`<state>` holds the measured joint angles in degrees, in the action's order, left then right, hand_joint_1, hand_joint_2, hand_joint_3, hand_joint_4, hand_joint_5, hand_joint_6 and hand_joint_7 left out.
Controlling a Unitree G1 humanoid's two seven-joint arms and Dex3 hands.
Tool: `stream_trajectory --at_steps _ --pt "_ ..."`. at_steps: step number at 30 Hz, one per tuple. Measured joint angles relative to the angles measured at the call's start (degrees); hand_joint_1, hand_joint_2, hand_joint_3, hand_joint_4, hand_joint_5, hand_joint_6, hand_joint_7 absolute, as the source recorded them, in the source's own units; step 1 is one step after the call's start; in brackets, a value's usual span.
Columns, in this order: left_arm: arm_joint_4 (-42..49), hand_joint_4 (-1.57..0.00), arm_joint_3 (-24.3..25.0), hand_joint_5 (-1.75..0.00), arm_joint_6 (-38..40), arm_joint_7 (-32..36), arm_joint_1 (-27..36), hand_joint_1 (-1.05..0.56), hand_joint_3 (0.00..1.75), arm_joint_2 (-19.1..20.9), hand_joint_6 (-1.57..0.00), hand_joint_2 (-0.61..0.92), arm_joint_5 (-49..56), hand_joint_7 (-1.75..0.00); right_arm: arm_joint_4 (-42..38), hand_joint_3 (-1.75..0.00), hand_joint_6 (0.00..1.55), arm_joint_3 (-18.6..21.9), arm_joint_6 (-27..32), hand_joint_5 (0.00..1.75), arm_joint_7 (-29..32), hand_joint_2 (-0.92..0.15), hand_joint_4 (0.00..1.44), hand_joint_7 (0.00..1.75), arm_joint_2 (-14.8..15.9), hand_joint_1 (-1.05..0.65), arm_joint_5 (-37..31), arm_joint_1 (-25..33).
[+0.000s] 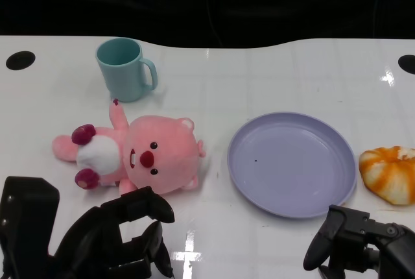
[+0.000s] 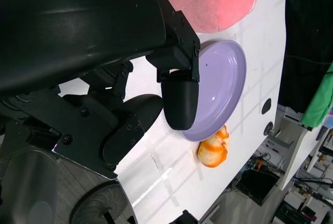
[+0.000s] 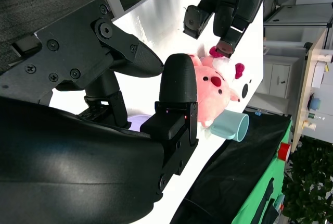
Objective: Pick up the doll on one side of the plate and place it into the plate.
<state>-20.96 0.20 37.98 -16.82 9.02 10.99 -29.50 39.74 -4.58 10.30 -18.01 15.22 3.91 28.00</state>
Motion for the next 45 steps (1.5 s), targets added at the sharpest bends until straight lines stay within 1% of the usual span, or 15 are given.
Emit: stream_trajectory --at_steps 26,29,30,31,33,35,38,40,43,45 --pt "0.22 -0.75 0.00 -1.75 -0.04 -0.01 -0.17 -0.30 1.12 0.08 -0.69 0.55 0.00 -1.57 -0.48 -1.08 0.58 0.00 -0.12 1.74 0.00 -0.55 0.64 1.44 0.00 -0.19 0.00 -0.06" --pt "0.22 -0.74 -0.02 -1.73 -0.24 -0.01 -0.18 -0.30 1.12 0.08 -0.71 0.53 0.04 -1.52 -0.67 -1.08 0.58 0.00 -0.13 1.74 -0.01 -0.56 0.64 1.43 0.00 -0.19 -0.01 -0.10" --pt "0.22 -0.74 -0.04 -1.68 -0.43 -0.01 -0.19 -0.30 1.15 0.08 -0.74 0.51 0.09 -1.43 -0.68 -1.07 0.57 0.00 -0.13 1.74 -0.01 -0.56 0.64 1.43 0.01 -0.19 -0.01 -0.15" --pt "0.22 -0.75 -0.06 -1.66 -0.54 0.00 -0.20 -0.29 1.16 0.07 -0.75 0.50 0.17 -1.39 -0.68 -1.07 0.57 0.00 -0.13 1.74 -0.01 -0.56 0.64 1.43 0.01 -0.19 -0.01 -0.20" --pt "0.20 -0.69 -0.16 -1.63 -0.92 0.03 -0.20 -0.29 1.26 0.05 -0.72 0.44 0.82 -1.24 -0.68 -1.08 0.57 0.01 -0.13 1.74 -0.01 -0.56 0.64 1.43 0.01 -0.19 -0.01 -0.29" --pt "0.13 -0.65 -0.08 -1.63 -1.79 0.03 -0.20 -0.30 1.28 -0.11 -0.69 0.43 1.22 -1.20 -0.73 -1.08 0.57 0.01 -0.13 1.74 -0.01 -0.56 0.64 1.43 0.01 -0.19 -0.01 -0.43" --pt "-0.03 -0.61 0.30 -1.62 -3.08 0.04 -0.21 -0.32 1.15 -0.19 -0.63 0.49 1.93 -1.14 -1.07 -1.08 0.57 0.00 -0.18 1.74 -0.01 -0.56 0.64 1.43 0.01 -0.18 0.01 -0.85" --pt "-0.29 -0.59 0.83 -1.57 -3.07 0.07 -0.29 -0.32 0.97 -0.19 -0.66 0.58 1.91 -0.97 -1.25 -1.08 0.57 -0.02 -0.25 1.74 -0.01 -0.56 0.63 1.43 0.00 -0.18 0.01 -1.04" --pt "-1.69 -0.56 1.67 -1.46 -2.98 0.08 -0.79 -0.31 0.73 -0.05 -0.64 0.70 1.94 -0.82 -1.28 -1.08 0.57 -0.06 -0.26 1.74 -0.01 -0.56 0.63 1.43 0.00 -0.19 0.01 -1.32" --pt "-2.75 -0.57 2.16 -1.36 -3.14 0.08 -1.47 -0.31 0.53 0.30 -0.65 0.80 2.39 -0.69 -1.28 -1.08 0.58 -0.10 -0.26 1.74 -0.01 -0.55 0.63 1.43 0.00 -0.20 0.01 -1.45"
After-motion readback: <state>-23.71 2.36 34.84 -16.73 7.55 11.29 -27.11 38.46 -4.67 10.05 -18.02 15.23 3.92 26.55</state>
